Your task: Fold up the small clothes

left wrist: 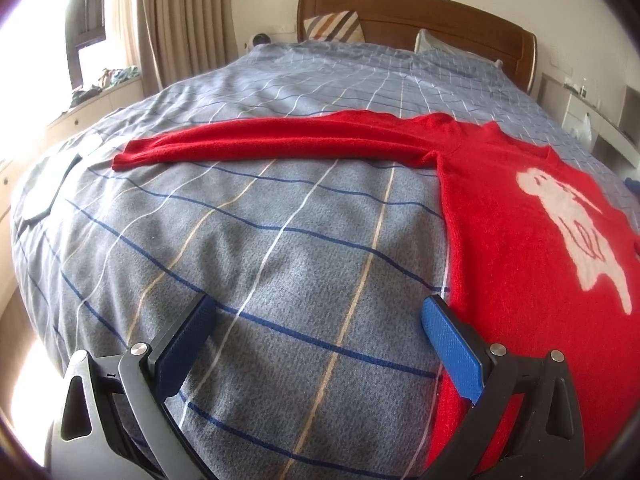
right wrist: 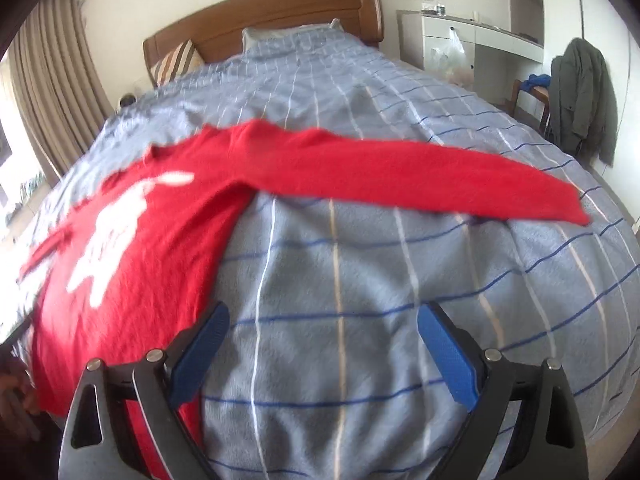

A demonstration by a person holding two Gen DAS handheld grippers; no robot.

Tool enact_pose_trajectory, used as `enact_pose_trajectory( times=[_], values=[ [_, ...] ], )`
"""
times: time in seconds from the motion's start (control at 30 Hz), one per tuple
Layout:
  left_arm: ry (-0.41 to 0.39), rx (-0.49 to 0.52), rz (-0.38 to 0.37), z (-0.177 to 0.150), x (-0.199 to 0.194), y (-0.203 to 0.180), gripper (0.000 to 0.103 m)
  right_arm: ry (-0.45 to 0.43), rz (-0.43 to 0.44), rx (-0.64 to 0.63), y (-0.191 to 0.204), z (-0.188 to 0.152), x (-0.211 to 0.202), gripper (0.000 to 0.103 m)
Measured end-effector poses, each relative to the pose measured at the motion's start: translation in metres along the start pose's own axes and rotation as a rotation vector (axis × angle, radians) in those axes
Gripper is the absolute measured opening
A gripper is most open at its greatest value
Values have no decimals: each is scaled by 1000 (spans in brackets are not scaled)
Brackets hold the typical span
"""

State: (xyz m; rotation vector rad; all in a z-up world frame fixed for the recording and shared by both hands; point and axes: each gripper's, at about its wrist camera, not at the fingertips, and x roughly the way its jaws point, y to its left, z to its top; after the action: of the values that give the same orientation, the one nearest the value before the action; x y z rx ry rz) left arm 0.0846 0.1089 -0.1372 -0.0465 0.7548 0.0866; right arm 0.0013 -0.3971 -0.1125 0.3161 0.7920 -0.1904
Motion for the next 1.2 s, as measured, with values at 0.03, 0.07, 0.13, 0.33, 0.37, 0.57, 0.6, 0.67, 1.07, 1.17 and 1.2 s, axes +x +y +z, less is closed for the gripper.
enact_pose_trajectory(
  times=[0.03,0.07,0.13,0.33,0.37,0.57,0.6,0.67,1.07,1.17,1.2],
  values=[
    [-1,4,3,1,1,-1,103,-12,29,50,-15,15,-2,94],
    [-3,9,6,1,3,-3,103,-10,71,124,-35,28,0,94],
    [-7,19,9,2,4,-6,103,21,162,331,-81,43,15,94],
    [-1,13,2,1,5,-3,103,-51,170,806,-194,33,53,61],
    [0,15,3,1,5,-3,103,-82,199,898,-207,27,55,58],
    [-3,36,25,0,8,-7,103,-199,219,1083,-232,27,58,45],
    [-3,35,25,0,8,-7,103,-185,198,1072,-232,31,60,28],
    [-2,34,24,0,8,-7,103,-152,121,1016,-231,43,59,7],
    [4,14,5,3,8,-5,103,-133,452,53,106,223,-10,6],
    [6,21,3,3,8,-5,103,-52,525,-117,207,212,13,8],
    [6,25,5,3,8,-6,103,-10,550,-153,232,204,27,21]
  ],
)
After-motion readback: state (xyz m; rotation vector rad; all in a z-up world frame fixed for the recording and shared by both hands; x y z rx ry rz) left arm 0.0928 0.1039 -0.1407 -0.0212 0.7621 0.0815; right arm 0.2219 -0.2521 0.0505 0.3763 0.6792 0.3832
